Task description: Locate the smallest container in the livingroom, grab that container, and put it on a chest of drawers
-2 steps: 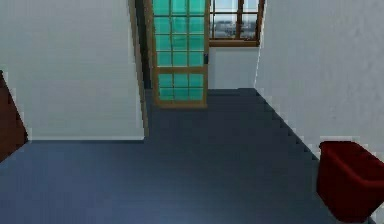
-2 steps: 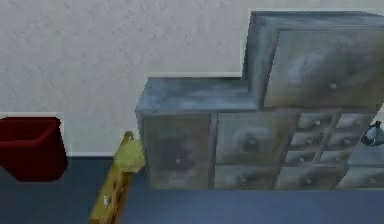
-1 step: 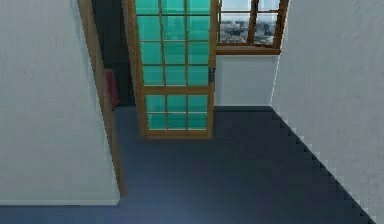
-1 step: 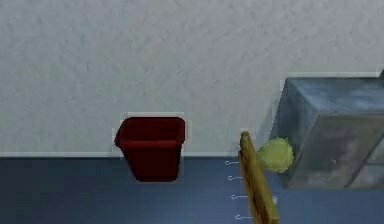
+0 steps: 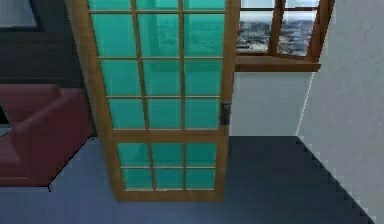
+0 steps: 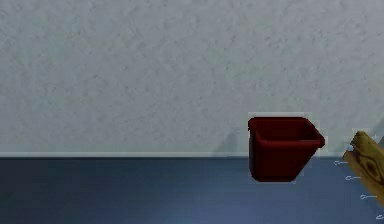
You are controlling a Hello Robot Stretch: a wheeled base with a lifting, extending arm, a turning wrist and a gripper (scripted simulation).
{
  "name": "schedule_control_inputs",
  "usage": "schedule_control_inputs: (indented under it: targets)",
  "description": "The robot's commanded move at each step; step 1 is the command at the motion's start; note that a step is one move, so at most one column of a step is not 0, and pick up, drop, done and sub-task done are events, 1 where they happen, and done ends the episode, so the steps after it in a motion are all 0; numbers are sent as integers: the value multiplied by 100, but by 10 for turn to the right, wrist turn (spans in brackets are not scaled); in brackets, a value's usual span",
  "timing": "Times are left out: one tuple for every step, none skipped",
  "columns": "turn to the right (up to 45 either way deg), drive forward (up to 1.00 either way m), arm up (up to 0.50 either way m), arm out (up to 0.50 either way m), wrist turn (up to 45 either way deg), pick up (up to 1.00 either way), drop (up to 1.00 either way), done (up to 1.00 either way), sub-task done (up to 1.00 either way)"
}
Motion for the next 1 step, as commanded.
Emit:
schedule_control_inputs:
  targets:
    - [0,30,0,0,0,0,0,0,0]
